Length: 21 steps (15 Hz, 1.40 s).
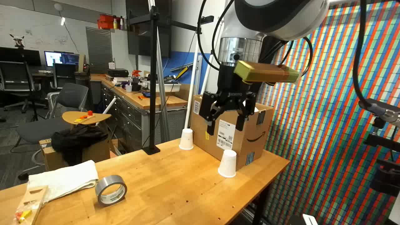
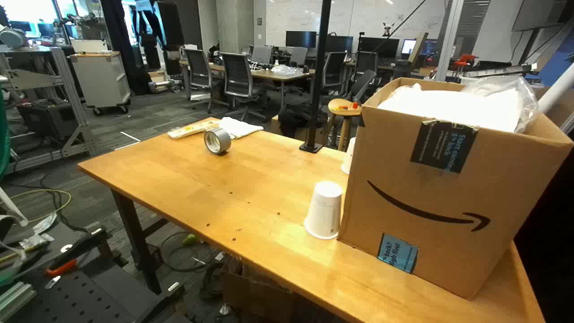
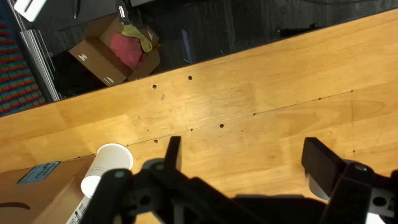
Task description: Roll the grey masking tape to the right
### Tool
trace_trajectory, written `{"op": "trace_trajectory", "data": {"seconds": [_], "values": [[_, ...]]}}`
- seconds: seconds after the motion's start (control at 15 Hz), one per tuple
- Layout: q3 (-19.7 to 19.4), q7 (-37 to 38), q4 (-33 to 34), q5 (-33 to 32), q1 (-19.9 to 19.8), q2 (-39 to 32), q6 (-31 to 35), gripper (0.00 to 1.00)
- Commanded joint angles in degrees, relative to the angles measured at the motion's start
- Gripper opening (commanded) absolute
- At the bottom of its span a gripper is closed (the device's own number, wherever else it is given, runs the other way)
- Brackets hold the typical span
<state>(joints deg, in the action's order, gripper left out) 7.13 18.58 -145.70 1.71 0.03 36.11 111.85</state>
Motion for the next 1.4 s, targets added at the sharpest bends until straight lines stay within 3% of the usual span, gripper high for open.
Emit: {"op": "trace_trajectory", "data": {"seconds": [0.0,0.33,0.67,1.07,1.33], "values": [[0.08,-0.08,0.37,0.06,-0.12,0.06,-0.14,1.00],[0.09,-0.08,0.77,0.07,-0.13,0.39,-0.15,1.00],[1.58,1.13,4.54,1.15,1.17,-5.43,1.98,1.00],[6.13,9.33,12.36,3.03,2.91,-17.75,9.29,1.00],[9.31,16.86,19.39,0.80,4.01,-28.13,15.51,1.00]]}}
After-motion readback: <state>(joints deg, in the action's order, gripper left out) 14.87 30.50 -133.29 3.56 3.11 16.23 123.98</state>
